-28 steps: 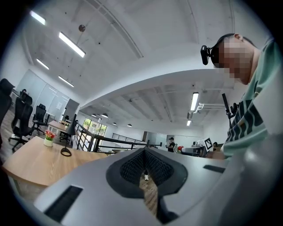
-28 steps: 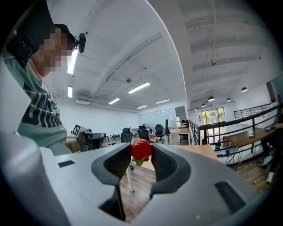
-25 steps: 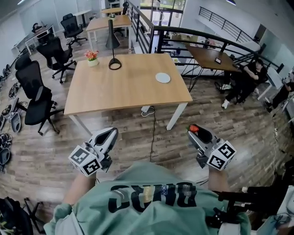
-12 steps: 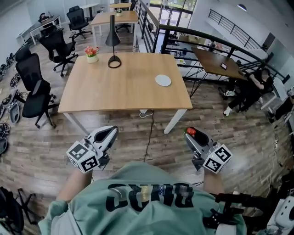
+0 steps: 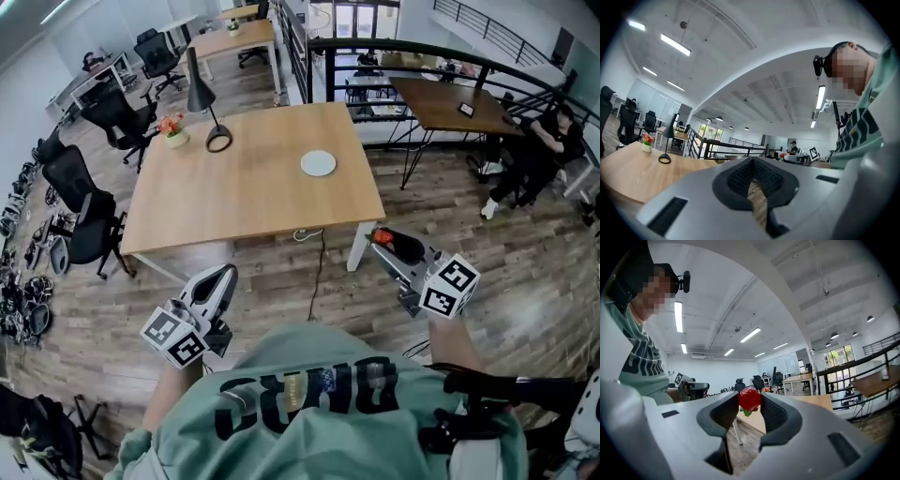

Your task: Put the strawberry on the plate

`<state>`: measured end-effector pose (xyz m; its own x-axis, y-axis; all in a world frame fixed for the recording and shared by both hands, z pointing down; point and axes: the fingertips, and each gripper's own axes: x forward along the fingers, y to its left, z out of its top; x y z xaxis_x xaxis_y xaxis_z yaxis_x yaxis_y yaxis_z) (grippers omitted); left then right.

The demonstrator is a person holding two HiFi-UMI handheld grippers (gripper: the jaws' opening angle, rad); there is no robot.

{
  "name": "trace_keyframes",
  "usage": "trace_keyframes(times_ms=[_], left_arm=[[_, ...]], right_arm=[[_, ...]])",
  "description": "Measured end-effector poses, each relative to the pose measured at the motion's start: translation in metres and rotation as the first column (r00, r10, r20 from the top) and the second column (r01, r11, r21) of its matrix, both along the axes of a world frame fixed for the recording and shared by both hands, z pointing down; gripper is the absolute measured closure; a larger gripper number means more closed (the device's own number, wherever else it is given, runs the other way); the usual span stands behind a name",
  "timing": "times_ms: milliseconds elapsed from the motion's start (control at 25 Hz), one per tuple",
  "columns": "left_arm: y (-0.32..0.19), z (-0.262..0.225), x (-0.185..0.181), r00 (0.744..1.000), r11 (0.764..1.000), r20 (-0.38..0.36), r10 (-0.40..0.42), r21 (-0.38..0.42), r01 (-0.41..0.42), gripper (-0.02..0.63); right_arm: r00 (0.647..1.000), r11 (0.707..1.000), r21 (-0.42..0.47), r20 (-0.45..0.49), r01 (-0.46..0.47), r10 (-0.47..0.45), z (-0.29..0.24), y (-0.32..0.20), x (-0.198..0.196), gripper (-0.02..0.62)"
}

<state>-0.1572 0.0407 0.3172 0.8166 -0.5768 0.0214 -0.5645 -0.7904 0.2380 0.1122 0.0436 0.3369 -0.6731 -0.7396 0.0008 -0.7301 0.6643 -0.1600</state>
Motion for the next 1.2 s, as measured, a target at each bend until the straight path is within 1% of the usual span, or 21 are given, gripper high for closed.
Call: trace_keyframes(times_ms=[160,320,520,680,800,920,1000,1080,1200], left_arm=[[-0.007,0.003,0.032,0.999,1.000,0.032,-0.029,-0.010,0.030,0.601],[-0.017,0.006,0.054,0.997,0.999,0.076,-0.026,-0.024,0.028,0.601],[-0.039,0.016,0.074,0.997,0.999,0.079,0.025,-0.042,-0.022,0.601],[-0.062,0.022,0.083,0.995,0.996,0.048,0.084,-0.046,-0.082,0.601],[-0.086,0.029,0.076,0.992,0.991,0.019,0.124,-0.057,-0.122,0.601],[-0.118,0.033,0.061,0.986,0.984,-0.017,0.167,-0.056,-0.167,0.601],[-0.139,0.030,0.046,0.981,0.979,-0.029,0.194,-0.052,-0.195,0.601],[-0.160,0.020,0.027,0.976,0.976,-0.027,0.217,-0.025,-0.217,0.601],[-0.194,0.013,0.003,0.971,0.972,-0.048,0.233,0.001,-0.233,0.601]], right_arm=[[0.999,0.999,-0.033,0.031,0.019,-0.018,0.020,-0.018,0.037,0.449],[0.997,0.998,-0.066,0.075,0.014,-0.009,0.039,-0.033,0.061,0.448],[0.996,0.995,-0.098,0.083,-0.016,0.024,0.053,-0.042,0.074,0.449],[0.996,0.991,-0.116,0.061,-0.060,0.067,0.053,-0.053,0.077,0.448],[0.994,0.989,-0.114,0.028,-0.099,0.102,0.049,-0.065,0.069,0.449],[0.987,0.982,-0.098,0.000,-0.160,0.161,0.038,-0.081,0.059,0.449],[0.982,0.978,-0.094,-0.007,-0.188,0.189,0.031,-0.092,0.041,0.449],[0.980,0.977,-0.085,-0.030,-0.197,0.195,0.023,-0.104,0.018,0.449],[0.975,0.974,-0.065,-0.057,-0.218,0.215,0.007,-0.128,-0.007,0.448]])
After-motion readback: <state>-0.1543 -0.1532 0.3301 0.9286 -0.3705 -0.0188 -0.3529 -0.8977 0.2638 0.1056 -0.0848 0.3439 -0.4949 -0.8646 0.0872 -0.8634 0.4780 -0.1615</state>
